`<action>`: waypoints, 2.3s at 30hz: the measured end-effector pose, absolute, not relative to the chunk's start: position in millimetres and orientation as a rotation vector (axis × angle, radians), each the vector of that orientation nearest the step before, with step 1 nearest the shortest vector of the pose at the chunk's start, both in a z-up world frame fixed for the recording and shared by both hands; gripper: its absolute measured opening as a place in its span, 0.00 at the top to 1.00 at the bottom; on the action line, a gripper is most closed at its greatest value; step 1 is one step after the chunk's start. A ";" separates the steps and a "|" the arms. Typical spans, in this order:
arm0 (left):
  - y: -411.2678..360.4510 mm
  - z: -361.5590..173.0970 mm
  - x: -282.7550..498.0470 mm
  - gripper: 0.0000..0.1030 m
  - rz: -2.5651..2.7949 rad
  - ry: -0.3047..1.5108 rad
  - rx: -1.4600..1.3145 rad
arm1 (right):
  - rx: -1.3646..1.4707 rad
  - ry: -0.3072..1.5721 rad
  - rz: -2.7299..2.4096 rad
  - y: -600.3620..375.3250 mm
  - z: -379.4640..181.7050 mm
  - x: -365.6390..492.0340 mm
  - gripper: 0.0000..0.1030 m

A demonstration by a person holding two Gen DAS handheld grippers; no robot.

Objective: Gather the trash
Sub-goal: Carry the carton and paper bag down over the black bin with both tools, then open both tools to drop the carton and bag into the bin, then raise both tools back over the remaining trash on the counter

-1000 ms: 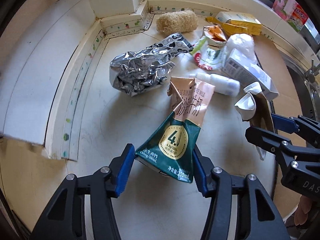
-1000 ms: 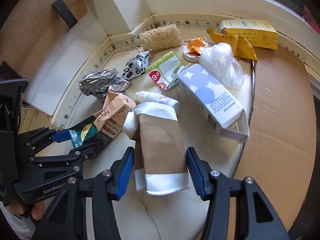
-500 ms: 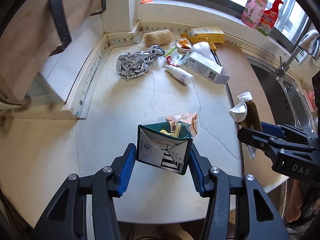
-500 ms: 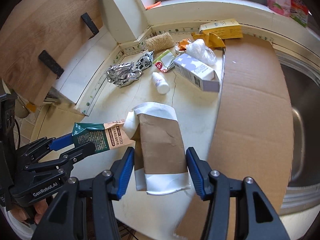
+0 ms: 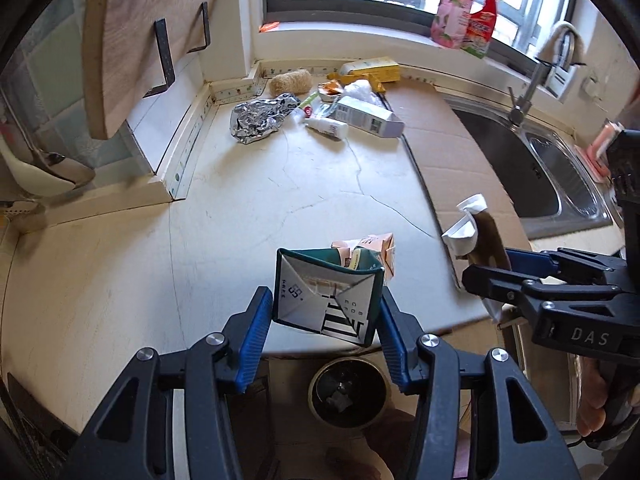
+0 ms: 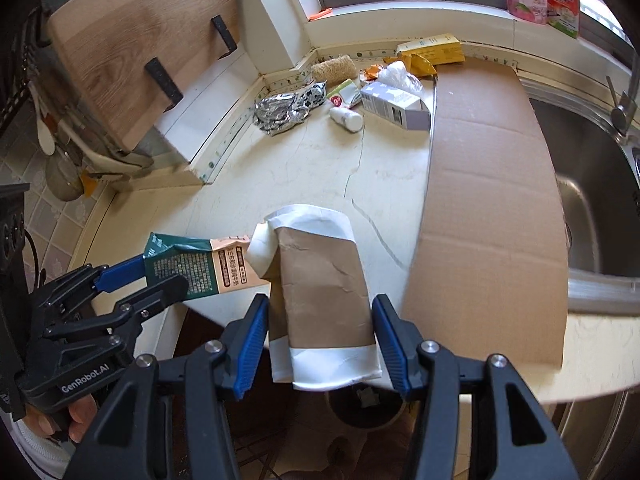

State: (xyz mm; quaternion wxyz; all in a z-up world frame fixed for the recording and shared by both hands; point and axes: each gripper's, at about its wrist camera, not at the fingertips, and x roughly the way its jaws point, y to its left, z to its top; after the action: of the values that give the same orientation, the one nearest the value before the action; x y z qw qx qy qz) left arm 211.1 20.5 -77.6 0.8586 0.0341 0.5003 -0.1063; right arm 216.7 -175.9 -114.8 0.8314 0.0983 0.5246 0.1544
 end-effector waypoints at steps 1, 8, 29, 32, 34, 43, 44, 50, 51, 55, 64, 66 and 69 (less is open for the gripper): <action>20.1 -75.2 199.7 0.52 -0.236 1.045 0.077 | 0.217 1.112 0.326 -175.8 -115.8 205.0 0.49; 9.2 -75.9 130.2 0.52 -0.328 1.036 0.119 | 0.243 1.130 0.288 -180.8 -129.9 142.1 0.49; -45.1 -277.5 80.0 0.52 -0.358 1.328 0.314 | 0.237 1.377 0.182 -190.3 -316.7 83.9 0.48; -51.1 -316.3 82.8 0.52 -0.352 1.338 0.344 | 0.210 1.387 0.190 -186.3 -349.2 84.4 0.48; -54.5 -339.1 84.0 0.51 -0.342 1.345 0.361 | 0.194 1.394 0.186 -183.9 -370.1 85.5 0.48; -34.1 -417.7 99.8 0.50 -0.289 1.404 0.333 | 0.148 1.446 0.186 -180.2 -442.6 99.1 0.47; -32.0 -422.0 101.8 0.48 -0.288 1.415 0.324 | 0.149 1.451 0.195 -179.1 -446.9 99.4 0.47; -21.6 -433.1 102.3 0.24 -0.268 1.422 0.309 | 0.157 1.489 0.193 -174.2 -465.3 98.0 0.40; -21.8 -431.6 101.7 0.23 -0.263 1.418 0.307 | 0.164 1.490 0.194 -174.3 -464.3 98.2 0.39; -18.5 -424.1 99.0 0.20 -0.257 1.425 0.277 | 0.183 1.489 0.204 -176.8 -455.8 96.5 0.36; -18.1 -389.1 93.7 0.19 -0.282 1.396 0.236 | 0.238 1.465 0.201 -183.9 -409.5 91.1 0.36; -17.4 -373.6 91.7 0.19 -0.286 1.389 0.225 | 0.246 1.458 0.197 -185.9 -392.0 88.3 0.36; -15.1 -340.5 88.0 0.19 -0.301 1.372 0.204 | 0.255 1.447 0.198 -190.9 -362.9 83.9 0.36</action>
State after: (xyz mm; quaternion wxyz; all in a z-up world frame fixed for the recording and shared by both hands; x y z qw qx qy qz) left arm 88.0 -15.1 -340.5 0.7585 0.0937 0.6300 -0.1380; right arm 83.9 -190.9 -362.9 0.7377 0.1162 0.6590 0.0900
